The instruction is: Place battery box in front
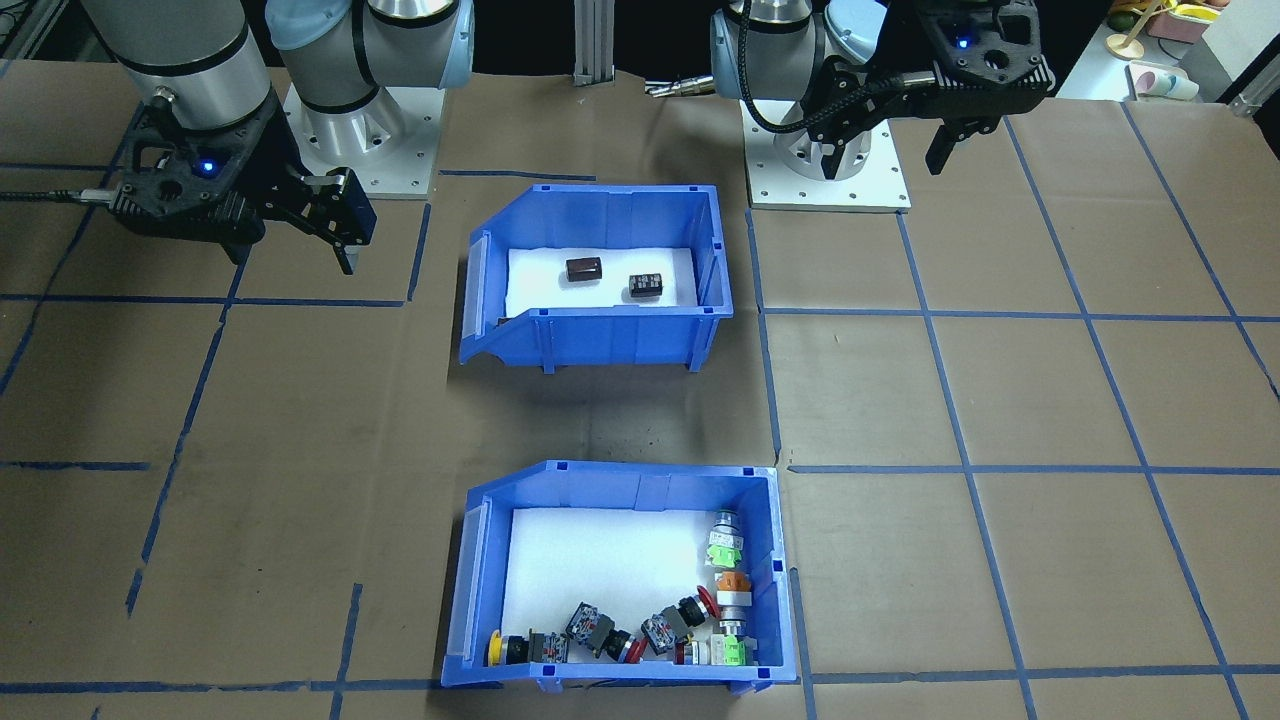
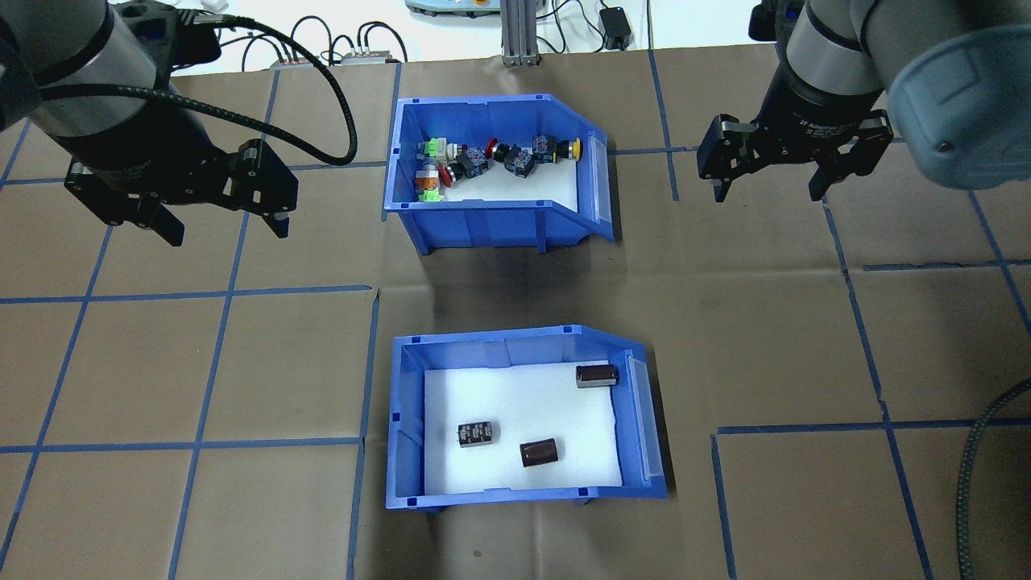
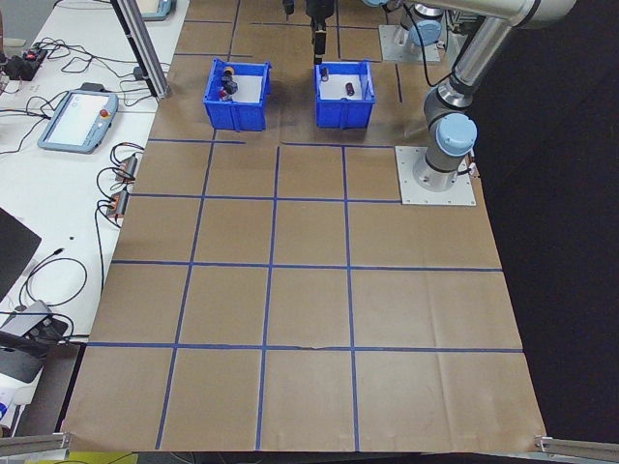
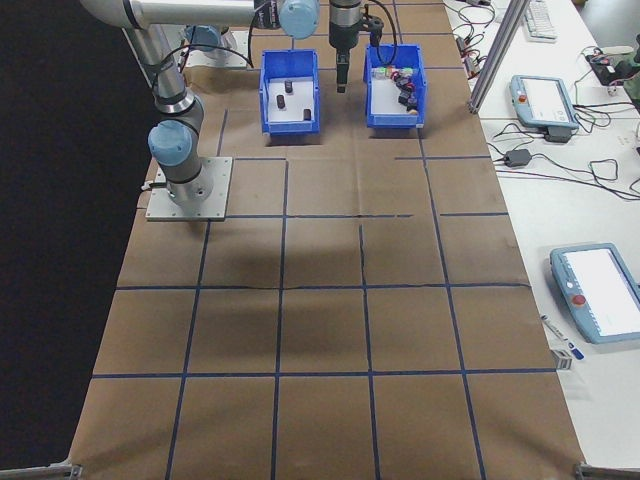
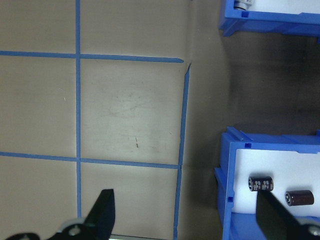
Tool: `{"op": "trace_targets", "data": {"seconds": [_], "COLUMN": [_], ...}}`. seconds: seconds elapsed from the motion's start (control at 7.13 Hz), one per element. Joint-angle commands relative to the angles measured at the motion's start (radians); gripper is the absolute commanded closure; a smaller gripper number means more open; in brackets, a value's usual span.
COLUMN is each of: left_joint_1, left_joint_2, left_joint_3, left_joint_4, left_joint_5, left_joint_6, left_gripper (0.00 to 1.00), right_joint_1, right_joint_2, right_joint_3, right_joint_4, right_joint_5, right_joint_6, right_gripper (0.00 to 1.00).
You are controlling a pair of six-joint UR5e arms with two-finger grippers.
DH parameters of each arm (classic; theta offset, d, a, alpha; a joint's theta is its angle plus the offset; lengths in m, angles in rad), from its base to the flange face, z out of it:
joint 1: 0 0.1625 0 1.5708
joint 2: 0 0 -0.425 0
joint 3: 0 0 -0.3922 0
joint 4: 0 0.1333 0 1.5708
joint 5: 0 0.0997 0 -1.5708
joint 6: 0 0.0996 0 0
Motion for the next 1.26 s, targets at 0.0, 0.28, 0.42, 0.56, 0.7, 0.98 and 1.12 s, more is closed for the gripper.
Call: {"op": "trace_targets", "data": {"seconds": [0.0,0.28,0.42,0.56,0.7,0.98,1.12], "left_joint_1": [0.0,0.0,0.0,-0.003,-0.003,-0.003,-0.005], "left_joint_2": [-0.006,0.005,0.001,0.001,0.007,0.007,0.014], "left_joint_3": [0.002,-0.001,-0.004,-0.005,-0.008,-0.008,-0.019], "left_joint_4": [0.002,0.004,0.007,0.005,-0.001,-0.013,-0.021], "left_joint_5": [-0.004,-0.004,-0.008,-0.01,-0.005,-0.007,-0.008], "left_joint_6": [0.0,0.0,0.001,-0.002,0.001,-0.013,-0.016], "left_gripper": [0.0,0.0,0.0,0.0,0.0,0.0,0.0], "right_joint_1": [0.0,0.0,0.0,0.0,0.0,0.0,0.0], "right_joint_2": [0.001,0.01,0.005,0.001,0.001,0.011,0.014], "right_joint_3": [-0.003,-0.011,-0.011,-0.005,-0.005,-0.002,-0.002], "right_joint_4": [-0.002,-0.004,-0.004,-0.004,-0.006,-0.006,-0.007], "right_joint_5": [0.001,0.01,0.011,0.01,0.008,0.008,0.005], "right_joint_6": [0.003,0.004,0.004,0.006,0.006,0.004,0.001], "right_gripper": [0.0,0.0,0.0,0.0,0.0,0.0,0.0]}}
